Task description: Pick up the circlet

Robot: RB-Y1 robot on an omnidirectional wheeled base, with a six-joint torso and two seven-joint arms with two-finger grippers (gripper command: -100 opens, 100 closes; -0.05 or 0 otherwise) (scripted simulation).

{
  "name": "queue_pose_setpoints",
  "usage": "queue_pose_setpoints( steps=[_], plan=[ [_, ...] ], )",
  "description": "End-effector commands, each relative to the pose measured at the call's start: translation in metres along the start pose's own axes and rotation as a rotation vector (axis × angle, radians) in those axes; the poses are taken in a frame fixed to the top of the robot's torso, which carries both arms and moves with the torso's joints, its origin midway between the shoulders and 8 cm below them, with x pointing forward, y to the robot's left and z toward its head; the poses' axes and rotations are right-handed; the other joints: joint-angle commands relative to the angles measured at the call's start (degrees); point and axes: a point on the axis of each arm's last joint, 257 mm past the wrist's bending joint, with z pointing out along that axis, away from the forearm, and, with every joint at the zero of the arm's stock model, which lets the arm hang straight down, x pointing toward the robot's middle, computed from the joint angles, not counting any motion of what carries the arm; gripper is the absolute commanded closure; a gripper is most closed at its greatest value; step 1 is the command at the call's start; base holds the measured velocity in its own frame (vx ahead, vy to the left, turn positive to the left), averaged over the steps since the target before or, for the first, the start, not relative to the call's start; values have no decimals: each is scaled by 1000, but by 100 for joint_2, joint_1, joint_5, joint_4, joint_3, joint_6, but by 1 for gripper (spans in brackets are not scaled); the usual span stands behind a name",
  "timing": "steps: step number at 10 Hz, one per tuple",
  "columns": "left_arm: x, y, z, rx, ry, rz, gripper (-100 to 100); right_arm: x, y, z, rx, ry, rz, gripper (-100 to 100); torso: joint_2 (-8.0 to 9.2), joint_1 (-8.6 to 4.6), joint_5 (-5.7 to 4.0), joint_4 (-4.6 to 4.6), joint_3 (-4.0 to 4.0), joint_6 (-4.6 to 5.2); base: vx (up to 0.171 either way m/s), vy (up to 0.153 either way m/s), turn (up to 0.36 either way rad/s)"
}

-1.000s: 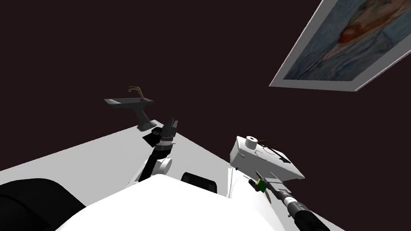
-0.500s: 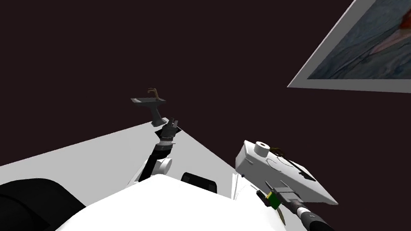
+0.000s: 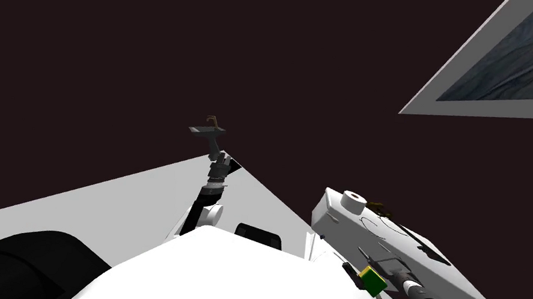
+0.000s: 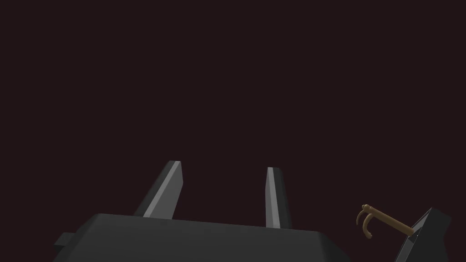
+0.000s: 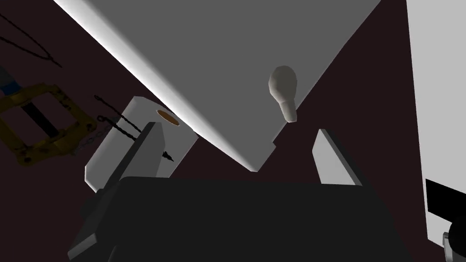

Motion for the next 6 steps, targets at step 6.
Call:
queue_pose_setpoints(
  steps=[6],
  plan=[
    [0, 0, 0, 0, 0, 0, 0, 77, -47, -22, 42, 202, -271, -100, -7, -16, 0, 0, -3, -1, -9, -13, 261]
  ],
)
